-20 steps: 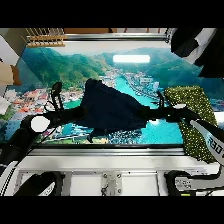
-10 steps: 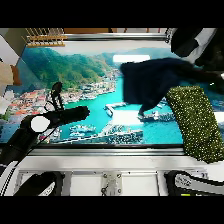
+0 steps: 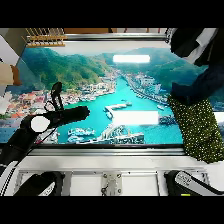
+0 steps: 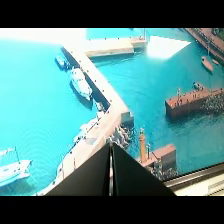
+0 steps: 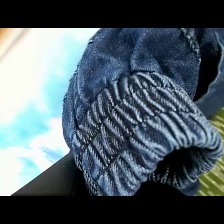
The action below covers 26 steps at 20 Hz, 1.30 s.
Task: Fold the clothes and pants, and hang the long-sleeved shirts on hangers.
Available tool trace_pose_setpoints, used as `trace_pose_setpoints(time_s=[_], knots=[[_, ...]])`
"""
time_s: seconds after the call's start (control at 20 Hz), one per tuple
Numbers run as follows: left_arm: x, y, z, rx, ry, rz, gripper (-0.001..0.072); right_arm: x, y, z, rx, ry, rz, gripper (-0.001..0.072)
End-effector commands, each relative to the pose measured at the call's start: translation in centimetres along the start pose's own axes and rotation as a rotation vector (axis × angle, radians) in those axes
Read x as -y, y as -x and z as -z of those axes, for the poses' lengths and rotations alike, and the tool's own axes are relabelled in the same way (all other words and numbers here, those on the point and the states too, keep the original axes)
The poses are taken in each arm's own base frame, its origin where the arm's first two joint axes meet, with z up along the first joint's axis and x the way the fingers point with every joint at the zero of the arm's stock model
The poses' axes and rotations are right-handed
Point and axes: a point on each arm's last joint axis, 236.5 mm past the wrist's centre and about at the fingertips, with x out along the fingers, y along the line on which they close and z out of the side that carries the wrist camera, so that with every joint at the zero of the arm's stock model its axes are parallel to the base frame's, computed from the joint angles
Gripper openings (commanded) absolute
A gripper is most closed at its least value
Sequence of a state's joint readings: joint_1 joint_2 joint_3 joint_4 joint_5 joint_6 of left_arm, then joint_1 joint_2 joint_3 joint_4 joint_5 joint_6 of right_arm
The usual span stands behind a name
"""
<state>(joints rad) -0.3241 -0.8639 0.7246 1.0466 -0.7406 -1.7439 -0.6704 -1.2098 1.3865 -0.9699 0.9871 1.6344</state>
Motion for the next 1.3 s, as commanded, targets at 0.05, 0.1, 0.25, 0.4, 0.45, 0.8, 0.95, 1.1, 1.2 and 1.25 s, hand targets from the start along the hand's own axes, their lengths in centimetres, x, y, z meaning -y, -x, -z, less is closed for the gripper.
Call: trace_pose_setpoints(time_s=[0.05,0.1,0.25,0.4,0.45,0.8,0.95,1.1,1.2,1.25], knots=[[0.0,0.0,0.0,0.000,-0.001,0.000,0.0005,8.5,5.0,4.0,-0.069,-0.036,0.382,0.0047],[0.0,0.0,0.0,0.000,-0.001,0.000,0.0005,9.8,5.8,5.3,-0.094,-0.031,0.434,0.0047],[0.0,0.0,0.0,0.000,-0.001,0.000,0.0005,13.0,7.5,9.3,-0.173,-0.039,0.553,0.0047],[0.0,0.0,0.1,-0.004,-0.001,-0.001,0.0005,15.4,8.2,12.1,-0.236,-0.056,0.634,0.0048],[0.0,0.0,0.2,-0.007,-0.002,-0.002,0.0005,15.9,8.2,12.7,-0.258,-0.059,0.647,0.0047],[-0.1,0.0,0.6,-0.026,-0.002,-0.005,0.0005,17.6,9.4,14.2,-0.328,-0.033,0.727,0.0461],[-0.1,0.0,0.6,-0.026,-0.002,-0.005,0.0006,17.5,10.1,14.8,-0.391,0.056,0.716,0.0604],[-0.1,0.0,0.6,-0.026,-0.002,-0.005,0.0005,14.1,10.3,12.7,-0.253,0.159,0.619,0.0604],[-0.1,0.0,0.6,-0.025,-0.002,-0.005,0.0005,9.6,9.8,12.3,-0.187,0.303,0.487,0.0605],[-0.1,0.0,0.6,-0.025,-0.002,-0.005,0.0005,7.3,9.3,12.9,-0.186,0.356,0.416,0.0605]])
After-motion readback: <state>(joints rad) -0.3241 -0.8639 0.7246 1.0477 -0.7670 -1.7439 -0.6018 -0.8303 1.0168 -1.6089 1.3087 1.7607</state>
